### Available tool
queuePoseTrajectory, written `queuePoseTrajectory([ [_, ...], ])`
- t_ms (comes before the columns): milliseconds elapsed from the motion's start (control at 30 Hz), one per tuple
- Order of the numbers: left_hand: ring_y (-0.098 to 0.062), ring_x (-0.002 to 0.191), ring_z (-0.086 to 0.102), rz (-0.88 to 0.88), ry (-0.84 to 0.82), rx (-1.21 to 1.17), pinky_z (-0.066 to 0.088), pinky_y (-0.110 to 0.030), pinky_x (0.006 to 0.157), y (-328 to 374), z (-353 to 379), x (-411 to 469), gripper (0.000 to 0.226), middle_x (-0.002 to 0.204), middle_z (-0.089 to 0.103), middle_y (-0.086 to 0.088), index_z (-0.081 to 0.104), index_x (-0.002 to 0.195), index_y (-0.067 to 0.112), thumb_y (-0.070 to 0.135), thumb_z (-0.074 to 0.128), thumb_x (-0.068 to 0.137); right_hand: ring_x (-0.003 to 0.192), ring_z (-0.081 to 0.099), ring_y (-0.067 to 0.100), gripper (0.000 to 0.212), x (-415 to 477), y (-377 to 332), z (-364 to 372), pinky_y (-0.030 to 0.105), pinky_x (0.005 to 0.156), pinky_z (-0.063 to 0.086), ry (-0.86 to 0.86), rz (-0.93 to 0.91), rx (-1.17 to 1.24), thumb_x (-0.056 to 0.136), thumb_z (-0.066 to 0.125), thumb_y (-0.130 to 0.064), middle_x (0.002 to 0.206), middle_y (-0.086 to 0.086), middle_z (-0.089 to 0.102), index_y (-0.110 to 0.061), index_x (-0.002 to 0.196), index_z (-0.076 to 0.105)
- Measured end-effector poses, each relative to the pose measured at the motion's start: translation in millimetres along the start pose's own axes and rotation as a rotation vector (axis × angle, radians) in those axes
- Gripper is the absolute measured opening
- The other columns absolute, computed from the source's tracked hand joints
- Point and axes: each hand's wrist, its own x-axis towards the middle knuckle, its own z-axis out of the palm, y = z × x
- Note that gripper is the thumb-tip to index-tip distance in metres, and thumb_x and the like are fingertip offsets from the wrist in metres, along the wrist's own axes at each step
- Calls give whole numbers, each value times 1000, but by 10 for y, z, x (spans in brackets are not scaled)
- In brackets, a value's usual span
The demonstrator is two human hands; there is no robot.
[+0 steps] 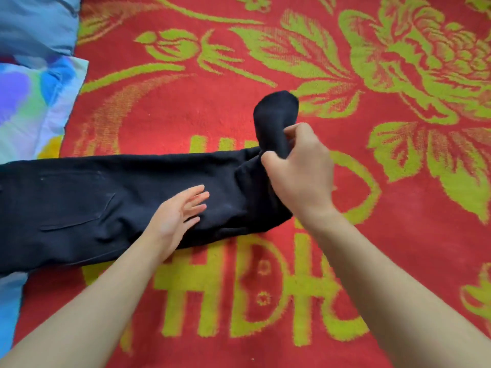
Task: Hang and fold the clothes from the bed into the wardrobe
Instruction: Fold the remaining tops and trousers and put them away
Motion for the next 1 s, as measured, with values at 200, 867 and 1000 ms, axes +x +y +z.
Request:
queuePoseTrajectory([
  [200, -24, 98, 66, -139, 16, -349, 48, -40, 85, 239, -996, -305, 68, 108, 70, -7, 67, 109, 16, 69, 39, 77, 110, 46, 28, 45, -984, -822, 974, 38, 90, 37, -692, -333, -25, 96, 44, -36, 118, 8, 55, -14, 136, 42],
  [867, -26, 130, 36, 403, 450, 994, 32, -37, 101, -254, -1030, -228, 40, 145, 38, -4, 47, 137, 14, 11, 44, 96, 70, 56, 19, 18, -365, -352, 765, 29, 60, 43, -253, 458, 281, 77, 68, -6, 75, -3, 60, -7, 95, 64],
  [1000, -12, 132, 38, 227, 194, 635, 26, -14, 104, -249, -1352, -374, 40, 141, 45, -2, 50, 133, 13, 1, 40, 97, 83, 56, 22, 17, -627, -1400, 839, 31, 70, 40, -185, 90, 76, 78, 61, -13, 83, -5, 61, -16, 94, 59],
])
